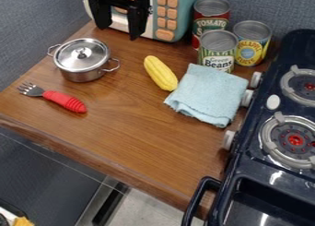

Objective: Removed silver pot lid from pot and put in the bottom middle of table

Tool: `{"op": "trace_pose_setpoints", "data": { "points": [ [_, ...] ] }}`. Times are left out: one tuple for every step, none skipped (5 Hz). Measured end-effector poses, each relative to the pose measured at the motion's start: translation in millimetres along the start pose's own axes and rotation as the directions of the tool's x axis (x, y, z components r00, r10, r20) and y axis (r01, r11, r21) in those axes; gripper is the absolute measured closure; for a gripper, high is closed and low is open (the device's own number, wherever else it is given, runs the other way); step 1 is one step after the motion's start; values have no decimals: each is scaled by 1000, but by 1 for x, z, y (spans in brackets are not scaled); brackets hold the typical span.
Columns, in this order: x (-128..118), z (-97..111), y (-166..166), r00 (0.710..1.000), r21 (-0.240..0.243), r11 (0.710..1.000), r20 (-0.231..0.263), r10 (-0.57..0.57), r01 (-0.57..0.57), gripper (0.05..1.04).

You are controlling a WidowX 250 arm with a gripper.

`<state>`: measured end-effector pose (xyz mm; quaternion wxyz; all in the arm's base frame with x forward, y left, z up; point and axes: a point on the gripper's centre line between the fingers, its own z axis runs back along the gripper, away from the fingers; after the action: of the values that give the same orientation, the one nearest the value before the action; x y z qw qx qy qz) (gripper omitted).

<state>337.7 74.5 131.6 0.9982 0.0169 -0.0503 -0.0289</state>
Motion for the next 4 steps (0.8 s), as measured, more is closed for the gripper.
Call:
{"op": "trace_pose_setpoints", "data": {
  "points": [
    [-2, -13, -1, 999, -11, 1000, -38, -1, 0, 83],
    [-3, -13, -1, 999, -9, 1000, -41, -6, 6, 83],
    [-1, -21, 12, 998, -8, 1000, -56, -2, 1, 83],
    [2, -34, 41, 995, -27, 998, -79, 63, -65, 83]
  ]
}}
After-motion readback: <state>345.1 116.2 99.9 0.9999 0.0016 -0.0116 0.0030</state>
